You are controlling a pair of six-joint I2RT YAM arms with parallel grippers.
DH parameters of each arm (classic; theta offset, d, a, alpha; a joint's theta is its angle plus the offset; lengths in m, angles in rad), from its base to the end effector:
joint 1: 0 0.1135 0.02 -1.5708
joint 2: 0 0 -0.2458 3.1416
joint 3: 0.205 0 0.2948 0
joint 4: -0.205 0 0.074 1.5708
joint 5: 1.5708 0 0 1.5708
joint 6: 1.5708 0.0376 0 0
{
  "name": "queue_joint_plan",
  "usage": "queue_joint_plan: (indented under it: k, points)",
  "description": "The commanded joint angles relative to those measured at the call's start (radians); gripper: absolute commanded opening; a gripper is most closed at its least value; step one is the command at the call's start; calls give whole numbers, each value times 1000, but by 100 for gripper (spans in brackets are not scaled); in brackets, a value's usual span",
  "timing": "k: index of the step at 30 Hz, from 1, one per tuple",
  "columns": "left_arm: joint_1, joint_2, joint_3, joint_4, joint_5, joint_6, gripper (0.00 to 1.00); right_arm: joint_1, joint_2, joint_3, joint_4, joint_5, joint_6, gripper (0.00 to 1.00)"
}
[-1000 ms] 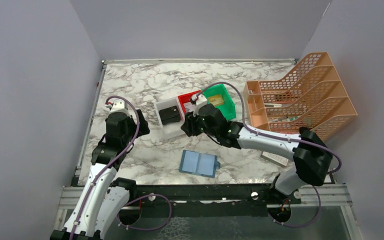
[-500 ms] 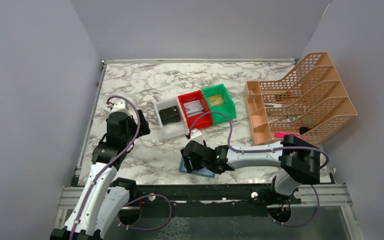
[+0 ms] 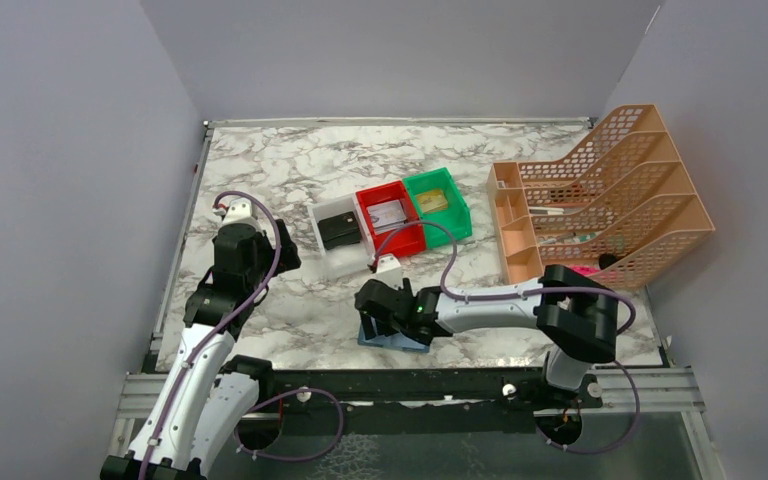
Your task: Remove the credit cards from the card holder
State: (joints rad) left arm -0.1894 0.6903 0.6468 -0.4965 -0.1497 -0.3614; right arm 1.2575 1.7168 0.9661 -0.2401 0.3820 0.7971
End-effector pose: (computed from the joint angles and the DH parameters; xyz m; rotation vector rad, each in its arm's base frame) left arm 0.2140 -0.0353 0.2603 -0.2701 2.0914 -0.1725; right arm 0.1266 0.3452 0.1126 -0.4293 2.4633 0.3880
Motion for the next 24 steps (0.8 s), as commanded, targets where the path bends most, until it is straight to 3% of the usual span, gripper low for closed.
queue_joint_plan:
  k: [1,10,18,24]
  points:
    - [5,1,-9,22,10,9,93,8,92,65,-109,49,87,76]
    - [5,-2,-10,23,14,9,93,65,204,126,-310,224,251,75]
    - [5,0,-12,26,25,10,93,71,222,96,-299,227,263,53]
    - [6,-2,-13,29,29,10,93,71,179,48,-231,210,241,47]
